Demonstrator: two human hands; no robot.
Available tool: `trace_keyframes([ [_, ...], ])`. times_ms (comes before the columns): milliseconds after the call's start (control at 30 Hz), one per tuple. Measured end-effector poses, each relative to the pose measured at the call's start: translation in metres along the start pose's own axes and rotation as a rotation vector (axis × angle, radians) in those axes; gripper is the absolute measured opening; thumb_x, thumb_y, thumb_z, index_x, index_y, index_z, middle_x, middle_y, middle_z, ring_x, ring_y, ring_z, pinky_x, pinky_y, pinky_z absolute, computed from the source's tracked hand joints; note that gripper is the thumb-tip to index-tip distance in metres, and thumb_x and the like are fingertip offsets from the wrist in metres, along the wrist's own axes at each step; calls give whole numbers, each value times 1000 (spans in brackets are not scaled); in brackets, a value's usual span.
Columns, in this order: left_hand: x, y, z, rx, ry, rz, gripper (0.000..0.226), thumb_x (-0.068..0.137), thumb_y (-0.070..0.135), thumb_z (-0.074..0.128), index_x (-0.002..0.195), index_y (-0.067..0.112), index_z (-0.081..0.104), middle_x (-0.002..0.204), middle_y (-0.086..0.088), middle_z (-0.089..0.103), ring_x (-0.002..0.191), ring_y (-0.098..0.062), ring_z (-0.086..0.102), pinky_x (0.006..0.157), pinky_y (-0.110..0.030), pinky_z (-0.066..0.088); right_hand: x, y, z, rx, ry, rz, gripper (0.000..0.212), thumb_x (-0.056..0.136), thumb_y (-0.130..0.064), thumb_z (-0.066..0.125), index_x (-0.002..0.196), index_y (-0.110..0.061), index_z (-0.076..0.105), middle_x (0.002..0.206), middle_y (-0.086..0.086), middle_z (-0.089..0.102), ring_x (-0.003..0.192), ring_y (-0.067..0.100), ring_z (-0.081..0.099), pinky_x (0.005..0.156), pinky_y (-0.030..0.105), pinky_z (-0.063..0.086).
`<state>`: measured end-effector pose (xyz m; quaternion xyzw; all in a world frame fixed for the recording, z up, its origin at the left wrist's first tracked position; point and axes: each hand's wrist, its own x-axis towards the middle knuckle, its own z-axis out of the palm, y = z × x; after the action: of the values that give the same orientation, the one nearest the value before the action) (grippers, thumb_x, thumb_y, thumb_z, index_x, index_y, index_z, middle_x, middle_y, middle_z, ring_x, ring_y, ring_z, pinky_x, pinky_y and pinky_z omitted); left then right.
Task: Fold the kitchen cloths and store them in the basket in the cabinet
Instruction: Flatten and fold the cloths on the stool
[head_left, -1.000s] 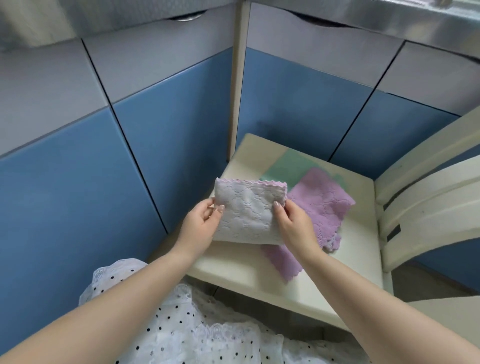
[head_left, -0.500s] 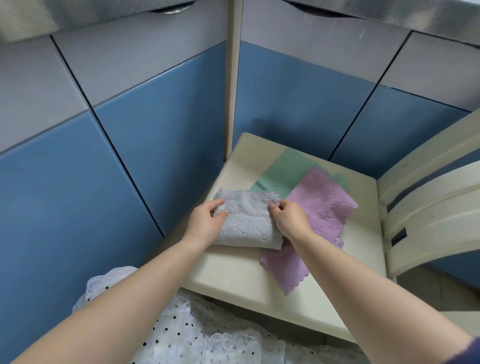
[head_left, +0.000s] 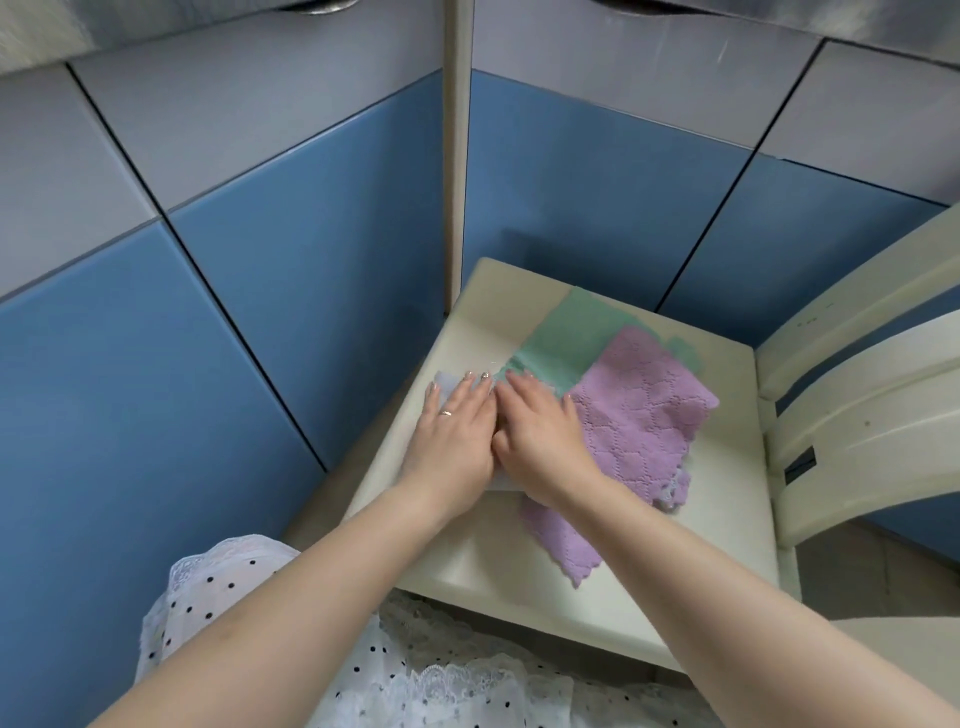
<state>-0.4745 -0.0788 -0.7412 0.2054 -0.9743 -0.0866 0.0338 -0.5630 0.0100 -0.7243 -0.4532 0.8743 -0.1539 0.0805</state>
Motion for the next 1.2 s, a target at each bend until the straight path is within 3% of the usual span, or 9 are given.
trace_keyframes([
  [133, -11, -9, 20, 81, -64, -119, 60, 97, 35, 23, 151, 15, 6, 160, -2, 4, 146, -15, 1, 116, -45, -2, -10, 8, 23, -166, -125, -24, 60, 90, -30, 38, 147, -22, 21, 158, -1, 14, 145, 15, 7, 114, 54, 3],
  [433, -13, -10, 27, 13, -37, -184, 62, 96, 39, 27, 151, 15, 9, 160, -3, 2, 147, -16, -1, 116, -46, -4, -12, 26, 27, -173, -109, -38, 61, 93, -46, 33, 149, -27, 16, 159, 1, 8, 146, 18, 4, 116, 45, 3],
  [500, -15, -12, 22, -35, -33, -174, 61, 97, 38, 28, 151, 16, 9, 160, -4, 1, 146, -17, -4, 116, -44, -4, -10, 25, 18, -127, -105, -29, 61, 92, -49, 37, 147, -24, 23, 156, 5, 17, 143, 20, 14, 115, 42, 12],
  [633, -31, -29, 12, -152, 102, -279, 61, 96, 45, 35, 149, 18, 19, 158, -6, 16, 146, -22, 5, 117, -42, -1, -17, 37, -2, -74, 115, 145, 57, 88, -54, 45, 138, -26, 39, 134, 0, 51, 125, 23, 42, 98, 38, 31],
  [767, -42, -32, 6, -226, 59, -280, 55, 97, 42, 37, 146, 19, 29, 151, 1, 35, 144, -20, 17, 116, -47, 2, -27, 42, -10, 93, 26, 215, 54, 86, -50, 53, 133, -25, 45, 119, -3, 62, 112, 21, 55, 88, 36, 45],
  [900, -35, -29, -1, -454, 41, -353, 46, 97, 29, 42, 141, 17, 39, 148, -2, 39, 144, -20, 20, 118, -45, 6, -30, 37, -14, 281, -1, 282, 45, 86, -45, 58, 126, -24, 53, 113, -3, 64, 102, 16, 59, 85, 32, 47],
  [1067, -32, -31, -13, -716, 95, -438, 40, 92, 21, 54, 131, 20, 52, 134, 0, 53, 123, -16, 51, 103, -37, 41, -24, 33, -19, 352, -46, 371, 31, 84, -32, 64, 105, -9, 67, 108, 7, 70, 102, 23, 62, 86, 31, 48],
  [1200, -29, -28, -23, -1092, 86, -547, 43, 89, 4, 57, 129, 18, 53, 131, -3, 56, 115, -15, 56, 103, -37, 44, -17, 35, -26, 591, -109, 481, 28, 82, -25, 69, 108, -17, 66, 110, 4, 69, 100, 17, 64, 90, 29, 46],
])
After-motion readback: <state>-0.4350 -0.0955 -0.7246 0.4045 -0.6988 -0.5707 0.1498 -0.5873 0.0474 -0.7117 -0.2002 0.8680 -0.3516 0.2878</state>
